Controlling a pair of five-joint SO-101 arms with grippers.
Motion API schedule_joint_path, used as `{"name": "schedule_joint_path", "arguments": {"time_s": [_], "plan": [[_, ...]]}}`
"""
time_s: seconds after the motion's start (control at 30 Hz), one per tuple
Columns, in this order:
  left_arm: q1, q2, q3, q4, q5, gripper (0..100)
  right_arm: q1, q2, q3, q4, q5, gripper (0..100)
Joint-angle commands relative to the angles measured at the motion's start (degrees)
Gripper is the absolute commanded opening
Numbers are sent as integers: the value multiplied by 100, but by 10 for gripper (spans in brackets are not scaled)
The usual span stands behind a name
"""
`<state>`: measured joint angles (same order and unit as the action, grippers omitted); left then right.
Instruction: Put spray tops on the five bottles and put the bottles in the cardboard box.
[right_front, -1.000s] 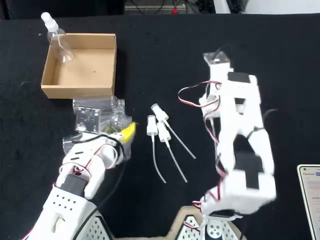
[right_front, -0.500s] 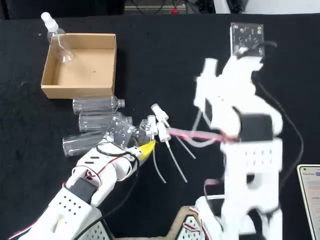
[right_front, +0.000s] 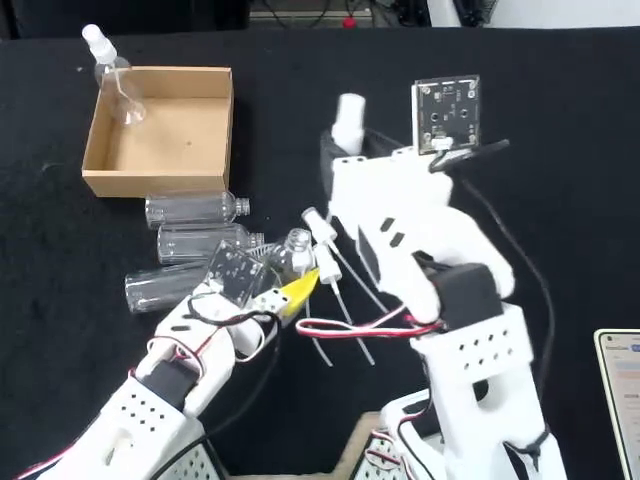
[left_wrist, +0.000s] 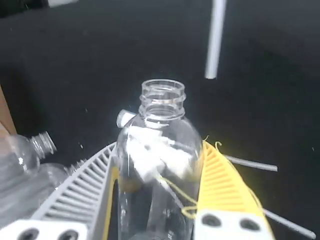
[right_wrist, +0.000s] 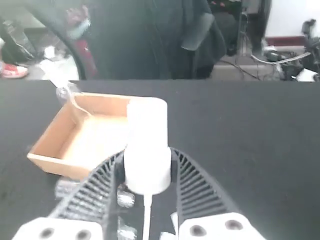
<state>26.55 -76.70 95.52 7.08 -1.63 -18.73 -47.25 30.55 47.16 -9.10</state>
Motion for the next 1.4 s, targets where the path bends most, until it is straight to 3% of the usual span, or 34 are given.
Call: {"name": "schedule_joint_path", "arguments": {"time_s": [0.0, 0.53, 1.1, 1.37], "plan": [[-4, -88, 207, -712, -26, 116, -202, -154, -75, -360, -9, 11], [-48, -88, 224, -747, -35, 116, -273, -154, -813, -237, 0, 11], [-13, -88, 224, -747, -35, 116, -290, -110, 4, -299, 9, 11], [-48, -88, 224, -747, -44, 116, -844, -145, 532, -246, 9, 11]]}}
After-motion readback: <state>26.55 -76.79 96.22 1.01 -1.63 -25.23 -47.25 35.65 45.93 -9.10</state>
